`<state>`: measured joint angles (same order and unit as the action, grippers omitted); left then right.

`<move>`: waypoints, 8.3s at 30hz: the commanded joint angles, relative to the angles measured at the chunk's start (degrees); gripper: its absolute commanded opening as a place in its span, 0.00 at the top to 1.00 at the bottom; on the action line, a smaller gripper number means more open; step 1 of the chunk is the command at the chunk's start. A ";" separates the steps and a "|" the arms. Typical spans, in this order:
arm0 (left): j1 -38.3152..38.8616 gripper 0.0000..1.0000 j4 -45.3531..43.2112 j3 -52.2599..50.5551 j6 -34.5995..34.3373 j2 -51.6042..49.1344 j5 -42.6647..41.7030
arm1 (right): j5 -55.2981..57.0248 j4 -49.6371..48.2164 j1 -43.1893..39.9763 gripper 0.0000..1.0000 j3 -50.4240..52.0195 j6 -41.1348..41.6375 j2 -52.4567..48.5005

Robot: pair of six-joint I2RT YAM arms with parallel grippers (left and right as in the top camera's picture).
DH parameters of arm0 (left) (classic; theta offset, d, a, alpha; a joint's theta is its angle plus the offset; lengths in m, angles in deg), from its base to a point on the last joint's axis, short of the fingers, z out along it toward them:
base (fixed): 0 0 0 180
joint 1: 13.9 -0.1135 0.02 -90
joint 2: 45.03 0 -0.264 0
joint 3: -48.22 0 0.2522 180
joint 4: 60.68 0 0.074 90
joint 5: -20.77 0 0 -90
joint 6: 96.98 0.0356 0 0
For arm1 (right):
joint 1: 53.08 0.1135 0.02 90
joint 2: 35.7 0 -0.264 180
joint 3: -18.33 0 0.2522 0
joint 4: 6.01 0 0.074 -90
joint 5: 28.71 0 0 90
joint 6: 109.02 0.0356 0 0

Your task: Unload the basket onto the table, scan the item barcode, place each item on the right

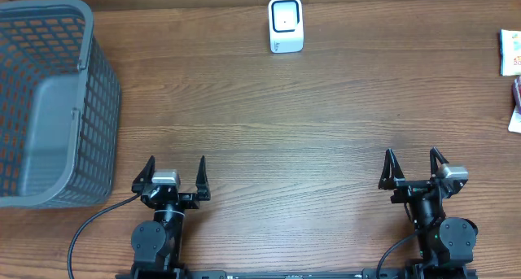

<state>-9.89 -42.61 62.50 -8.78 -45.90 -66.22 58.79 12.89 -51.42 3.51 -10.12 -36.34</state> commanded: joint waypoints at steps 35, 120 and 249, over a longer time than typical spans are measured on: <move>-0.35 0.00 -0.07 -0.24 0.07 0.68 0.57 | 0.74 -0.35 0.37 0.00 0.61 -0.39 0.48; -0.35 0.00 -0.28 -0.24 -1.62 0.61 1.42 | 1.20 -0.31 0.55 0.00 0.61 -10.45 0.50; -0.35 0.00 -0.26 -0.24 -7.21 0.61 1.44 | 1.20 -0.31 0.55 0.00 0.61 -10.47 0.48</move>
<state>-9.89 -42.72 62.50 -15.65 -45.99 -64.47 59.81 12.89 -51.42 3.51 -20.34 -36.34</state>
